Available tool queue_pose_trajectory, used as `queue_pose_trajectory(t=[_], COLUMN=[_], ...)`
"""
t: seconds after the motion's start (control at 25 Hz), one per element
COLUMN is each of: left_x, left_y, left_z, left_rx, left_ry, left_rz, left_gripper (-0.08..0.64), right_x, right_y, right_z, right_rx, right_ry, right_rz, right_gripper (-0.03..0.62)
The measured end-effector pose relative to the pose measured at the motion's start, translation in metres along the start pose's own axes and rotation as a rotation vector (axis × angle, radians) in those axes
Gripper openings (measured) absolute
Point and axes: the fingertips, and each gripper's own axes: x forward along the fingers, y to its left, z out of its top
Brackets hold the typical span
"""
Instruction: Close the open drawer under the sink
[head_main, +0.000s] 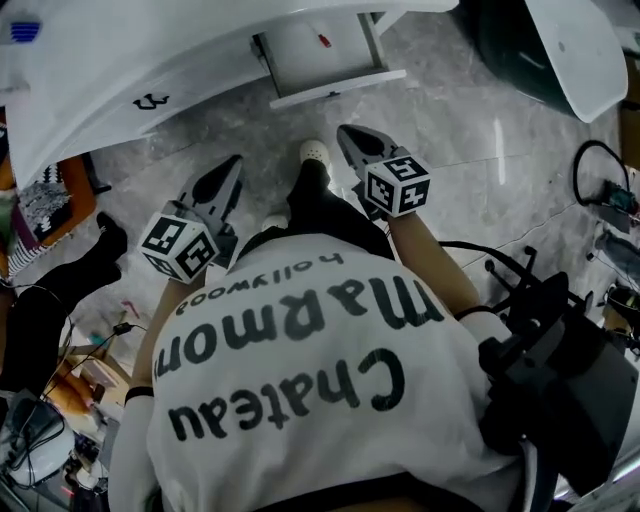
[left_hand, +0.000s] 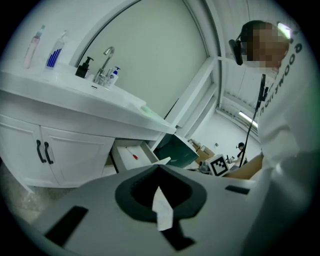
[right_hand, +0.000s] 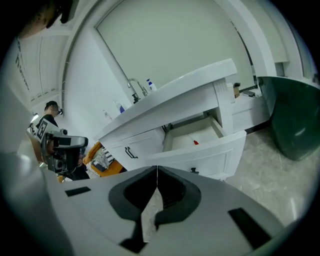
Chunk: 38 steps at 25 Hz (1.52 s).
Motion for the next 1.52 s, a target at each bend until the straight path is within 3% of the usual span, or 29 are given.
queue_pose_trajectory(t=[0.32,0.68,0.76,0.8,1.04,1.32,1.4,1.52], left_x=[0.041,0.052,0.052,0.052,0.06,0.066,0.068,0.069], left_y=[0.013,0.028,0.033,0.036,0.043,0.068,0.074,0.08], left_z=[-0.001,-0.012,-0.015,-0.017,-0.019,-0.026,-0.027,-0.029], left_rx=[-0.047,-0.097,-0.105,-0.109,-0.086,-0.036,-0.025,-0.018], left_ry=[0.014,0.019,0.023,0.027,0.04,0.031,0.024,0.017], left_rz=[0.038,0.065,0.066,0.065,0.045,0.052,0.058,0.065], left_gripper=[0.008,0.008,0.008,0.008,0.008,0.008,0.008,0.008], right_x=[0.034,0.063,0.071,0.075,0.09,0.116,0.119,0.123], right_y=[-0.044,-0.065,-0.069,-0.072,-0.094,-0.104,-0.109,-0.112], right_z=[-0.016,-0.029,-0.036,-0.04,-0.046,-0.054,-0.055,-0.059], right_rx=[-0.067,-0.072,-0.074,-0.066,0.029,-0.051,-0.065,-0.072], right_ry=[0.176,0.247,0.265,0.273,0.23,0.218,0.208,0.206], right_rz=[-0.009,-0.041,-0.06,-0.073,-0.162,-0.182,-0.196,-0.198], right_gripper=[0.012,0.015,0.061,0.12,0.126,0.122,0.057,0.06])
